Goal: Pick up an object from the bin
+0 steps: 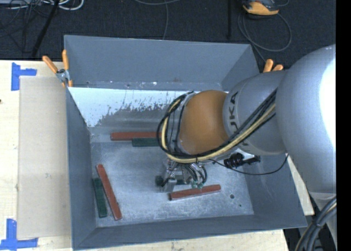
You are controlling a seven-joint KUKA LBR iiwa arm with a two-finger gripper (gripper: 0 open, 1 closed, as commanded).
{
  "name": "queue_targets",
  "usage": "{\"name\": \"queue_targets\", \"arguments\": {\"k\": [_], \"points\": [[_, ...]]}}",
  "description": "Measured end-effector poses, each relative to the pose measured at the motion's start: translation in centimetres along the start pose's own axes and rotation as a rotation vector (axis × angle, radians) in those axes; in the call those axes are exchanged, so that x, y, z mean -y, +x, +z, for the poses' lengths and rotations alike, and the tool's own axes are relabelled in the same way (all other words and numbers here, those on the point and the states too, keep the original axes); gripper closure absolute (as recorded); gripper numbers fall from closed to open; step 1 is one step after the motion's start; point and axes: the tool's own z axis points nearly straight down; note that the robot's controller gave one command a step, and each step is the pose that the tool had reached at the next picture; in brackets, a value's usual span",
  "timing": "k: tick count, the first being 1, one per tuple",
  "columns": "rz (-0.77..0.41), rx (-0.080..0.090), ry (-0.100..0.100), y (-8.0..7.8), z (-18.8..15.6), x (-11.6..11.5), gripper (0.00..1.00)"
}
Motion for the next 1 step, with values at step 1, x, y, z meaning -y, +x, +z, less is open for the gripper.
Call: {"name": "queue_targets", "arguments": {"k": [1], "points": [[0.048, 0.009, -0.001, -0.75, -15.7, 0.97, 1.0]]}}
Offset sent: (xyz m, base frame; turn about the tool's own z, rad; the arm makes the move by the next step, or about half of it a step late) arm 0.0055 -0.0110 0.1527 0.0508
